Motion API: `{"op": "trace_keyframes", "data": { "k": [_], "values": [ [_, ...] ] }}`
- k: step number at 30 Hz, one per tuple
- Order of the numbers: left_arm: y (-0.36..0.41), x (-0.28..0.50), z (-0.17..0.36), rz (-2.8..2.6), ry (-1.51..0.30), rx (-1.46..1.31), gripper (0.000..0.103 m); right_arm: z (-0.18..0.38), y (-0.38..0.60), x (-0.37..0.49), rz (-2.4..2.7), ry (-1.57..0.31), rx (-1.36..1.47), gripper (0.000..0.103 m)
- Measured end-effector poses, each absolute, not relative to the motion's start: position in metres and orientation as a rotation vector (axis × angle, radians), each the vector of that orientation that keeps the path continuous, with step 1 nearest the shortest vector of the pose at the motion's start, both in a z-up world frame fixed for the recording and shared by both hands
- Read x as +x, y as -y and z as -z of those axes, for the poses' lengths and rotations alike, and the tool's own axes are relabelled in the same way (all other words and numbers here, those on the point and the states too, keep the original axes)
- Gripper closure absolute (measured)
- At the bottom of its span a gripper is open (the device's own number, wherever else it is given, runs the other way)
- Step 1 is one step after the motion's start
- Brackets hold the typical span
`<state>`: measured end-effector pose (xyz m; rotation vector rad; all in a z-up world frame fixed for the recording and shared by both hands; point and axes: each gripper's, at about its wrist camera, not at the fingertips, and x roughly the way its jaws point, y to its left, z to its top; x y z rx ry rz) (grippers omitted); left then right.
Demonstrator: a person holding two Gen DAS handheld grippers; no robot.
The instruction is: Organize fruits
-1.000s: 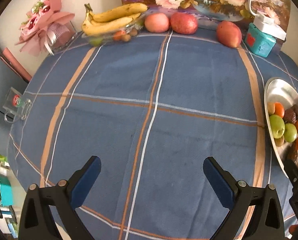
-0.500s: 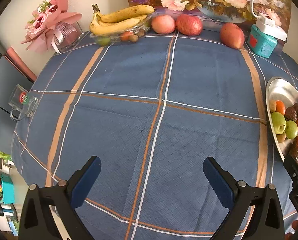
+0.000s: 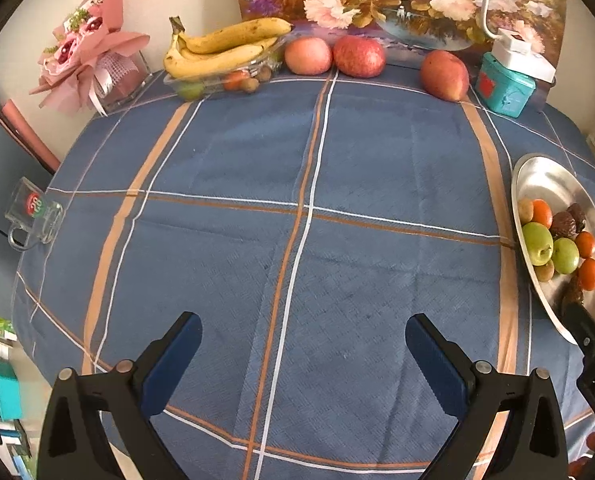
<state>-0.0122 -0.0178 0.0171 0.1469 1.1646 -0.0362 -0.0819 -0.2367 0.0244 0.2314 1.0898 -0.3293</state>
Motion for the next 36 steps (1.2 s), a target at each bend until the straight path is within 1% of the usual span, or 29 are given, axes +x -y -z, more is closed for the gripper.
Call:
{"op": "trace_keyframes", "data": {
  "k": [15,36],
  "values": [
    [0.0198,-0.0156,-0.0218,0.055,-1.111,0.156,0.0,-0.0248,0.2351,-0.0813,0.324,-1.094,0.225,0.009],
    [0.0171,-0.014,-0.023,0.068,-1.121,0.125,0.0,-0.0225,0.2321,-0.0803,0.321,-1.104,0.219,0.009]
  ]
}}
